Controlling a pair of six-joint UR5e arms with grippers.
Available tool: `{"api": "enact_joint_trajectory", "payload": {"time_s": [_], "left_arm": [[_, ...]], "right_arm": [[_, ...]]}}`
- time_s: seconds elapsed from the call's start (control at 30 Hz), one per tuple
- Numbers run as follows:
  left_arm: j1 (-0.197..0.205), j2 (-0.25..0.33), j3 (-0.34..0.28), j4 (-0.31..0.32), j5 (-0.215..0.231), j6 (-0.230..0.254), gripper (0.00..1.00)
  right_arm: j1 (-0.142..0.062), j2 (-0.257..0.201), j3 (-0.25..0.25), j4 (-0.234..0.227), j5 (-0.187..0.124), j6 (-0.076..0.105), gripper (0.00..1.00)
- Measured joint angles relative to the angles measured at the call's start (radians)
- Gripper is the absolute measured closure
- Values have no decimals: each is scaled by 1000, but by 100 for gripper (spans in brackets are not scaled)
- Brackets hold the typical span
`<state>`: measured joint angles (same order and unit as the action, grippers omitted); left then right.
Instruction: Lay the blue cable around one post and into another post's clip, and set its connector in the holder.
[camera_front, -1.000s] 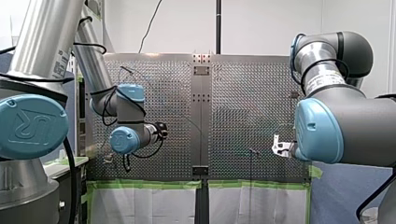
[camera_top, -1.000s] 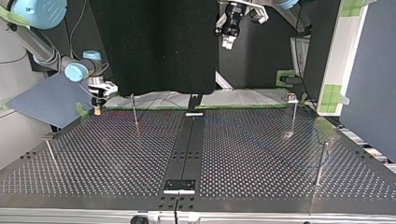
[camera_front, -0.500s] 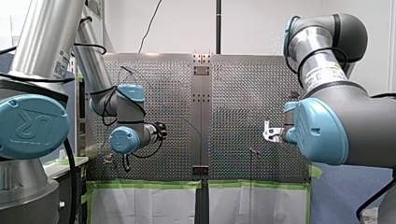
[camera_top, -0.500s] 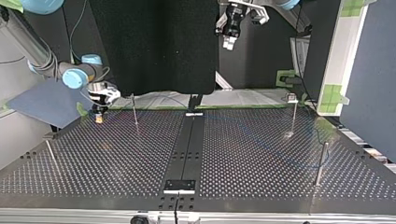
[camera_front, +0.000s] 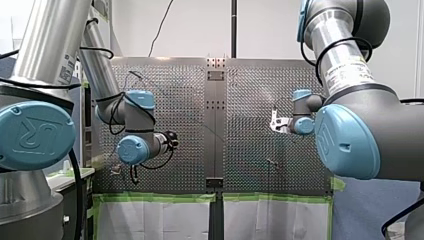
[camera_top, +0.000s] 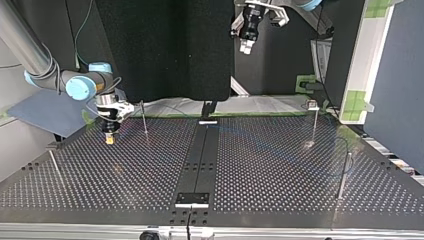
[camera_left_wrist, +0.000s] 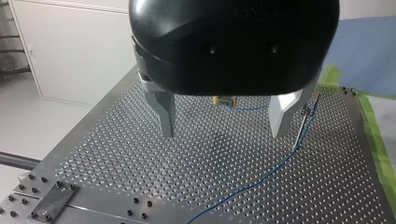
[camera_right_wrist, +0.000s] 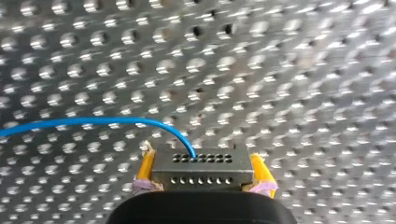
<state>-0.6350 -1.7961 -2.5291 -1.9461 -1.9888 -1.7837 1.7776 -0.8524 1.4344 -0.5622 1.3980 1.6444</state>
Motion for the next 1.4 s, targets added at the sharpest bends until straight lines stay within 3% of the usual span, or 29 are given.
{"api": "enact_joint_trajectory", "payload": {"time_s": [0.43, 0.63, 0.8, 1.07, 1.4], "left_arm": [[11, 0, 0, -2, 0, 1, 0], [15, 0, 0, -8, 0, 2, 0], [19, 0, 0, -10, 0, 3, 0], [27, 0, 0, -14, 0, 3, 0], [35, 0, 0, -15, 0, 3, 0]], "right_arm": [[5, -101, 0, 82, 22, 13, 100], [5, -145, 0, 127, 47, 9, 100], [-1, -190, -1, 168, 84, -9, 100], [-19, -256, -1, 234, 101, -45, 100], [-57, -309, 21, 287, 157, -55, 100]]}}
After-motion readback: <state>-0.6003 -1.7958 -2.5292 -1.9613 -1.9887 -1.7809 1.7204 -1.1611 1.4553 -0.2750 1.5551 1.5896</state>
